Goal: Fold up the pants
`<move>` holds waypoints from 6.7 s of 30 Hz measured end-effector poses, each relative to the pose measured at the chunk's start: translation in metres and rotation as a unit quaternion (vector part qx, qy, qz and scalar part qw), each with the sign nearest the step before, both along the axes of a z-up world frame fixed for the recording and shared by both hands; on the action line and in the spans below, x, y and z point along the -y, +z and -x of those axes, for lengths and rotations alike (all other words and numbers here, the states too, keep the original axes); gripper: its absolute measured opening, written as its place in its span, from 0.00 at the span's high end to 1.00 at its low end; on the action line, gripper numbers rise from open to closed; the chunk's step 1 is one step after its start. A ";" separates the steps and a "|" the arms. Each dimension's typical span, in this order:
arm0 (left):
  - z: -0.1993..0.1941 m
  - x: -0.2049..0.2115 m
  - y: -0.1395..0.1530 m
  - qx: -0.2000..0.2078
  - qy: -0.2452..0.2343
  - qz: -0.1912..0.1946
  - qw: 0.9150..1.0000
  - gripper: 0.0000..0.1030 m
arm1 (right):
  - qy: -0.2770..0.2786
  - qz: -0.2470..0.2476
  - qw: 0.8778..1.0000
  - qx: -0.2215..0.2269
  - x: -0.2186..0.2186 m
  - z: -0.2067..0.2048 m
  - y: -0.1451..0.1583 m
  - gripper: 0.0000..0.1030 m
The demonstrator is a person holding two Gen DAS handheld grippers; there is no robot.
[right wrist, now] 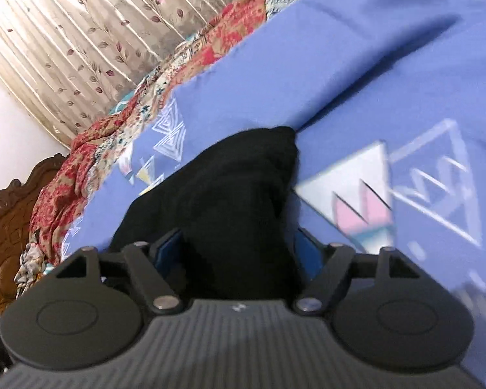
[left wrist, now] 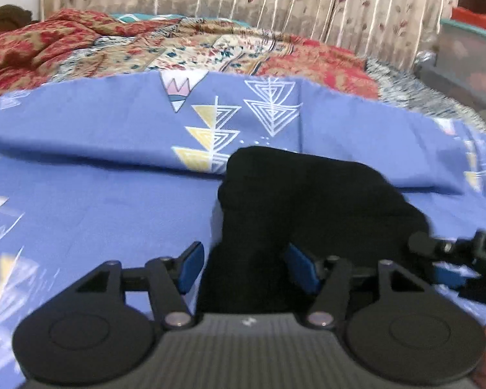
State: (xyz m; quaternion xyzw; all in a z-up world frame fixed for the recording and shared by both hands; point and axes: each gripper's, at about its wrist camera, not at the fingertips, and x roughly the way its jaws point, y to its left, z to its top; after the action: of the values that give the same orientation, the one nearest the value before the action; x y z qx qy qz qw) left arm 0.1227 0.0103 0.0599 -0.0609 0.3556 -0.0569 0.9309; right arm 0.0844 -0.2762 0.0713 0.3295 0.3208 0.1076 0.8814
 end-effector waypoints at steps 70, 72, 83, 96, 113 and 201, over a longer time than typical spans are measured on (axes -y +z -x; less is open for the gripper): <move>0.334 0.008 0.058 -0.003 0.002 -0.069 0.998 0.00 | 0.006 0.189 0.982 -0.004 -0.113 0.291 0.081 0.06; 0.334 0.007 0.061 -0.011 -0.009 -0.048 0.999 0.00 | -0.004 0.197 0.980 0.003 -0.118 0.294 0.085 0.05; 0.336 0.005 0.049 -0.041 0.018 -0.079 0.996 0.00 | 0.001 0.198 0.980 -0.023 -0.138 0.297 0.068 0.04; 0.340 0.010 0.051 0.001 0.031 -0.173 0.984 0.00 | -0.018 0.179 0.983 -0.033 -0.132 0.296 0.065 0.04; 0.342 0.012 0.054 0.014 0.022 -0.176 0.984 0.00 | -0.020 0.160 0.986 -0.044 -0.124 0.297 0.061 0.03; 0.329 0.005 0.022 -0.117 0.007 -0.129 0.985 0.00 | -0.006 0.156 0.987 -0.049 -0.123 0.295 0.060 0.03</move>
State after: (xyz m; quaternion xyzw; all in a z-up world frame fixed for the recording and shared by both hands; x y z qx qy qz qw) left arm -0.2063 0.0054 0.0818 0.0510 0.4659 0.0040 0.8834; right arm -0.2108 -0.1534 0.1310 0.1948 0.3746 0.0349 0.9058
